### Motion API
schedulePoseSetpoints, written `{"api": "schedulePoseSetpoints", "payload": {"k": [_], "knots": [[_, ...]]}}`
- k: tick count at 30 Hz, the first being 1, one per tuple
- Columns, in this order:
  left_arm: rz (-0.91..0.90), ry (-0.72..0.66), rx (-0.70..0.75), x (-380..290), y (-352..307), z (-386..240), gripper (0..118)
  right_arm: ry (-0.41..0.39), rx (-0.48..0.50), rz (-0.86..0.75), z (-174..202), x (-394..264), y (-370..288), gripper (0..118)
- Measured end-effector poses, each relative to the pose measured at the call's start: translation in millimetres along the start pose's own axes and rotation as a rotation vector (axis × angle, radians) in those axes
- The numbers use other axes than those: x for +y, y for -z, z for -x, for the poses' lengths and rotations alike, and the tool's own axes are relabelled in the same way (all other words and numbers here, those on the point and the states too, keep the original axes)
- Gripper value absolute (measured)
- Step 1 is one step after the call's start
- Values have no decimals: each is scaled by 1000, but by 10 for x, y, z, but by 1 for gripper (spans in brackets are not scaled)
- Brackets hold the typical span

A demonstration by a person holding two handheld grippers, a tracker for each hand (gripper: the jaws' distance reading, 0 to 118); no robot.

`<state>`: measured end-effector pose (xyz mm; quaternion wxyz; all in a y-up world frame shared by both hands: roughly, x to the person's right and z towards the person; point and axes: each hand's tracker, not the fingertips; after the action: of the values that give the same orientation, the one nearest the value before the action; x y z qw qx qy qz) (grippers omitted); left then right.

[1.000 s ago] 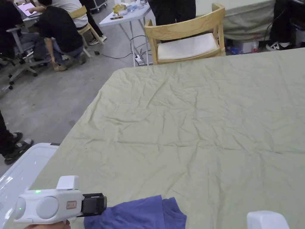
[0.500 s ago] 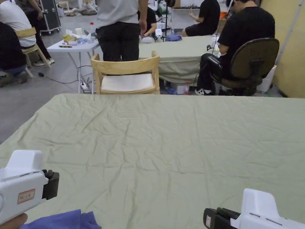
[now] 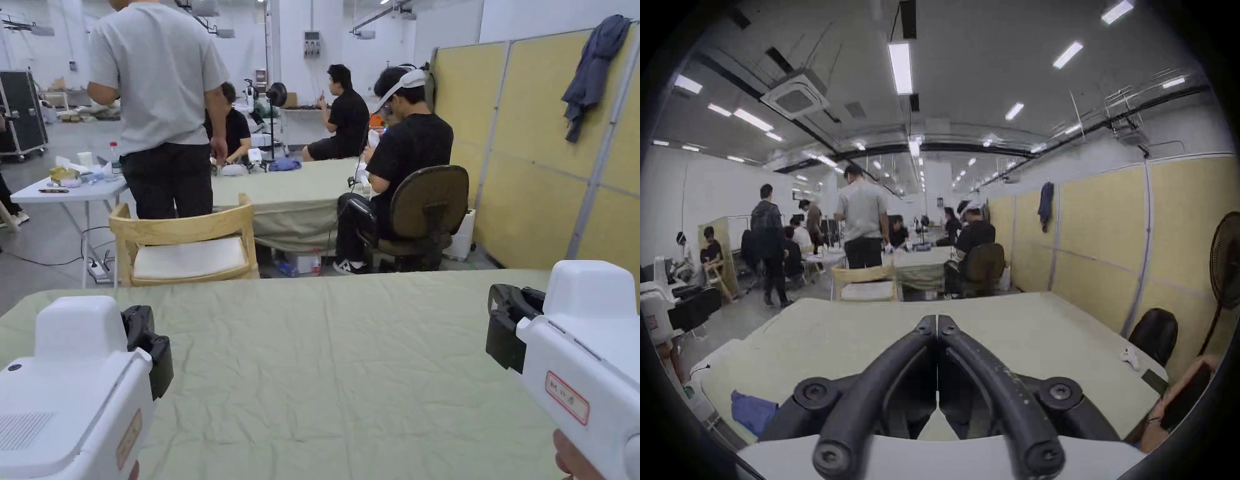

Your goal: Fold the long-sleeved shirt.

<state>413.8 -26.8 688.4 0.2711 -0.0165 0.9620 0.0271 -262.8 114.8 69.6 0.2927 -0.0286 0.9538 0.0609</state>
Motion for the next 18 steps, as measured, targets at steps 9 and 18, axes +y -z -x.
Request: {"api": "schedulePoseSetpoints", "payload": {"k": [9, 18], "knots": [[18, -13, 2, -42, -109, -62, 2, -26, 75, 18, 164, -30, 35, 3], [-12, -19, -18, 54, -33, -78, 59, 16, 99, 25, 201, -36, 93, 8]]}}
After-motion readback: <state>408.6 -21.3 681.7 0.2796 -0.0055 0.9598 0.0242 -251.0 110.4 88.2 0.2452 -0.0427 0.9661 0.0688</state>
